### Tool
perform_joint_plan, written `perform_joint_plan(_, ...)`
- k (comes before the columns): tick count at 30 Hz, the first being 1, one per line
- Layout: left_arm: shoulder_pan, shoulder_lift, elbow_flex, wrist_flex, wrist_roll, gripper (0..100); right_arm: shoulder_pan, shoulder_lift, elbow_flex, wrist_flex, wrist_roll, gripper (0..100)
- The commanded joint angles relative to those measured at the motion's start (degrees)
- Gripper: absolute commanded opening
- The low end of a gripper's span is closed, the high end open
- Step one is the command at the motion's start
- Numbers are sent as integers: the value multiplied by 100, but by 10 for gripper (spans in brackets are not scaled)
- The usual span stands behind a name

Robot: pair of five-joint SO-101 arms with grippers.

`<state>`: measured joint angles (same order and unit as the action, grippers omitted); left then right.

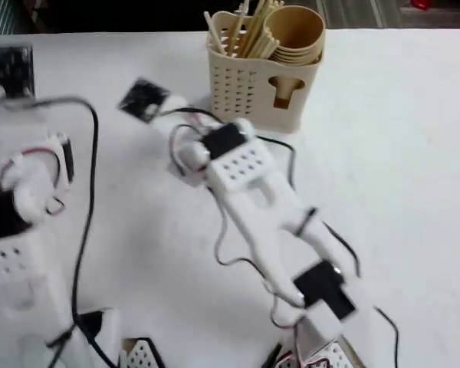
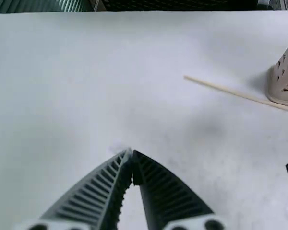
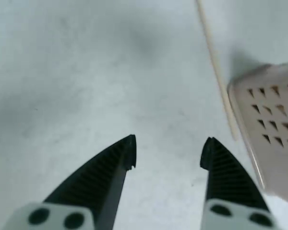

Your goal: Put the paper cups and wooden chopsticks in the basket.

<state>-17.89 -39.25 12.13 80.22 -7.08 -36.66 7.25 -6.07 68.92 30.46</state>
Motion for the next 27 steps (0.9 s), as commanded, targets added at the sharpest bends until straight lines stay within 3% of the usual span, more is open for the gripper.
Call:
perform_joint_plan(1, -48, -1218, 2207, -1169, 316, 23, -242, 664, -1090, 330, 360, 234)
perform_joint_plan(6, -40, -2062, 3657, -1987, 343, 23, -224, 1947, -2655, 813, 738, 245)
perform_joint_plan(10, -31, -2404, 4237, -2251, 659, 23, -136, 3011, -3947, 1200, 747, 334)
perform_joint_plan(21, -13, -2527, 4782, -2418, 695, 23, 321, 5587, -7165, 1226, 703, 363)
perform_joint_plan(27, -13, -2527, 4800, -2400, 695, 23, 505, 6554, -8149, 954, 264, 362)
